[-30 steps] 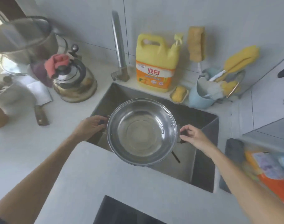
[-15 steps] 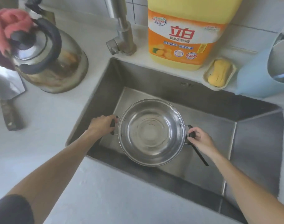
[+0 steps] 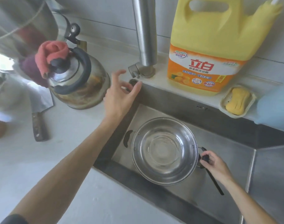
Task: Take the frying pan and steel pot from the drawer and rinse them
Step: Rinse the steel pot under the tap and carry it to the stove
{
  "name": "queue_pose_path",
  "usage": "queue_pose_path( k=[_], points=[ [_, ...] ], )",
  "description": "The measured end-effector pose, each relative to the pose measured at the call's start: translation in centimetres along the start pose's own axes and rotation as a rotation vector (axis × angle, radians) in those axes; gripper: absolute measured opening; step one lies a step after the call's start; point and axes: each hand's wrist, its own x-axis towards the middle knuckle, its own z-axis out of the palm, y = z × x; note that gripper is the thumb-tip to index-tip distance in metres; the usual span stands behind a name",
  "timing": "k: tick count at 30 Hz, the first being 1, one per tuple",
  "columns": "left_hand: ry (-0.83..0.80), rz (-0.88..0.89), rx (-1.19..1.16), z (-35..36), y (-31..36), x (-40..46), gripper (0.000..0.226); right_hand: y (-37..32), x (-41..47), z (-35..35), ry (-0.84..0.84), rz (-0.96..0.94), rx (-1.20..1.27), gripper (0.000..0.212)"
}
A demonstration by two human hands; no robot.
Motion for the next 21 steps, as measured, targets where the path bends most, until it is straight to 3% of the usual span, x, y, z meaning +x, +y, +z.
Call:
queue_pose_path(
  k=[2,6,15,18,21],
  points=[
    [-0.014,-0.014,0.066,0.7,1.4,2.3,0.041,0.1,0.2,0.0,-0.001,-0.011,-0.001,0.032],
    [0.006,-0.014,0.183,2.6,0.6,4.4,0.015,0.1,0.6,0.0,-0.007,-0.023,0.002,0.024],
    [0.107,-0.037,0.124,2.0,-2.9,3.6,0.023,-0.6,1.7,-0.6,-0.035,-0.038,-0.039,0.016],
    [0.021,0.07,0.086,2.1,-3.7,0.0,0.028,-1.1,1.8,-0.8,-0.046,-0.041,-0.038,0.019],
    [-0.268,-0.038,0.388,1.6,-6.4,-5.4,0.031,-1.3,1.8,-0.8,-0.047,-0.051,-0.043,0.022]
  ],
)
